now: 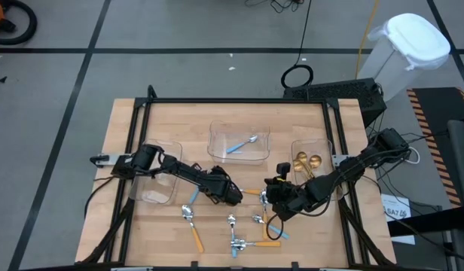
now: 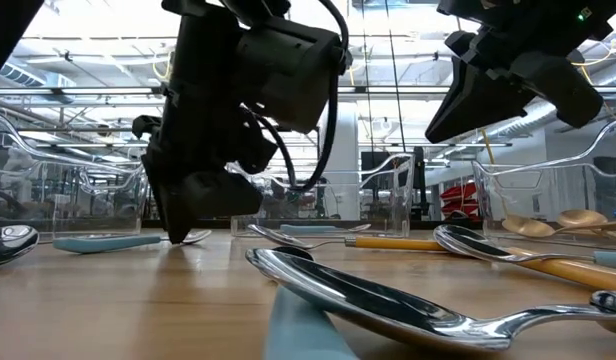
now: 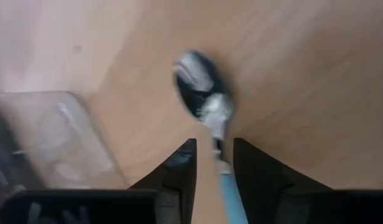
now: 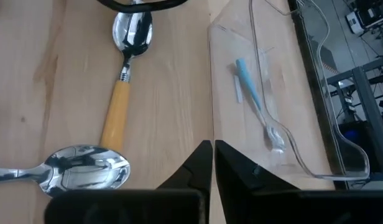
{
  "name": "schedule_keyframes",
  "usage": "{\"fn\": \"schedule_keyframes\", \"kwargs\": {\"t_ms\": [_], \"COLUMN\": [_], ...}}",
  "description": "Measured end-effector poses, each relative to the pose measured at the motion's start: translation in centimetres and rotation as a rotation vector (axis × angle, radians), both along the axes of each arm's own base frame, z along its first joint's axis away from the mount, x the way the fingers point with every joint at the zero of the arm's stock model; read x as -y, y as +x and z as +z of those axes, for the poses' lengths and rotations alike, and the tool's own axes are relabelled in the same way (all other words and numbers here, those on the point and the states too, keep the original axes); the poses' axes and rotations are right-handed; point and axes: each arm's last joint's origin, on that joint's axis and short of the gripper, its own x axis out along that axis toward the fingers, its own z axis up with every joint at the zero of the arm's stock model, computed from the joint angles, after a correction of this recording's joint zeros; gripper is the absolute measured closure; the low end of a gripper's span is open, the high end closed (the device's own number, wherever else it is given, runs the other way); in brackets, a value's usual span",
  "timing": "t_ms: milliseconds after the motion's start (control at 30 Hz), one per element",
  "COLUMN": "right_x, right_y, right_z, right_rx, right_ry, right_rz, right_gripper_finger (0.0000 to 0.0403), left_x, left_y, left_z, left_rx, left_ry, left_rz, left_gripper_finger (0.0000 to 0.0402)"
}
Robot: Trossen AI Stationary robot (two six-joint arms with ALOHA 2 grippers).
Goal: Sort silverware by color (type)
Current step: Put the blue spoon into the top transparent bin
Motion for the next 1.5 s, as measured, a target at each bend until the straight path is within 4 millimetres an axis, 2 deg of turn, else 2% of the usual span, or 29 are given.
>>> {"fn": "schedule_keyframes", "kwargs": {"t_ms": [200, 433, 733, 833, 933, 1133, 1233, 1500], "right_x": [0.0, -0.2, -0.2, -0.2, -0.2, -0.3, -0.3, -0.3], "right_y": [-0.3, -0.5, -0.5, -0.5, -0.5, -0.6, -0.6, -0.6], "right_z": [-0.1, -0.1, -0.1, -0.1, -0.1, -0.1, -0.2, -0.2], "right_rx": [-0.013, -0.015, -0.014, -0.014, -0.014, -0.015, -0.018, -0.017], "right_ry": [0.000, 0.002, 0.001, 0.001, 0.001, 0.000, -0.001, -0.001], "right_rz": [-0.015, -0.012, -0.012, -0.012, -0.012, -0.008, -0.008, -0.008], "right_gripper_finger": [0.0390, 0.0390, 0.0390, 0.0390, 0.0390, 0.0390, 0.0390, 0.0390], "left_x": [0.7, 1.0, 1.3, 1.6, 1.8, 0.4, 0.0, 0.8], "left_y": [0.7, 0.8, 1.1, 0.8, -0.6, -2.2, -3.1, -2.2], "left_z": [-0.2, -0.1, 2.4, 2.6, 2.9, 1.7, 0.2, -1.3], "left_rx": [0.090, 0.118, 0.033, 0.047, -0.024, -0.047, -0.114, 0.042], "left_ry": [-0.035, -0.024, -0.013, 0.055, 0.201, 0.208, 0.218, 0.131], "left_rz": [-0.023, -0.002, -0.085, -0.060, -0.061, -0.011, 0.007, -0.028], "left_gripper_finger": [0.0301, 0.0313, 0.0314, 0.0314, 0.0314, 0.0314, 0.0314, 0.0314]}}
